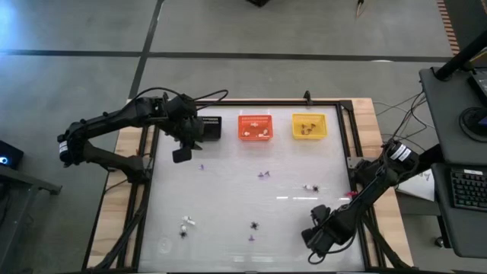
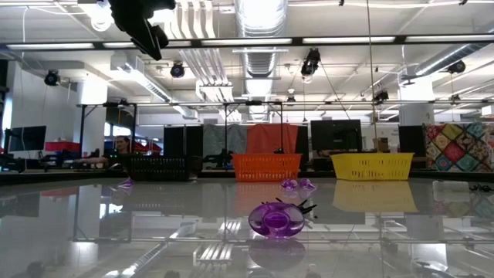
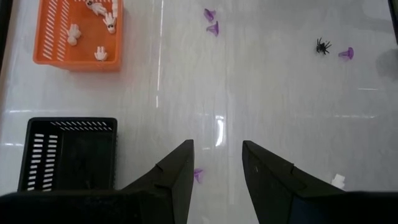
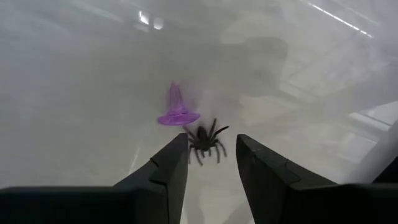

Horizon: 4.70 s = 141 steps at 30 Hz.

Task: Sort Halloween decoration
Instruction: Put the spider toy into the black bin

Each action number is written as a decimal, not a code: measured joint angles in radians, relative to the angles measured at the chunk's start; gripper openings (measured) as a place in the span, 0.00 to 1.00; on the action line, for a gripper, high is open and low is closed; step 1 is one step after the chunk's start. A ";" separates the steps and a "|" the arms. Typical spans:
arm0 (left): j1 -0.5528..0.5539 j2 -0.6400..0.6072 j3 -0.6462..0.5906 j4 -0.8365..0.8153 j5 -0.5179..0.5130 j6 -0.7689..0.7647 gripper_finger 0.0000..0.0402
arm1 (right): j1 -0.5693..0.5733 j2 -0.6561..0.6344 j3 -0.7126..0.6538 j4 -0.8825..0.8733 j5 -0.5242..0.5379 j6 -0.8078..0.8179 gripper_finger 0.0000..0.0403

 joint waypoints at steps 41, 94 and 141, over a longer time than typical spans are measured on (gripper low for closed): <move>0.000 -0.001 0.000 0.001 -0.029 0.007 0.30 | 0.007 -0.021 -0.085 0.197 -0.090 0.119 0.03; 0.273 -0.028 0.000 0.028 -0.212 0.033 0.30 | -1.027 -0.016 0.105 0.744 0.138 -1.240 0.03; 0.275 -0.027 0.000 0.027 -0.212 -0.065 0.30 | -1.260 0.699 1.059 0.451 -0.275 -1.652 0.03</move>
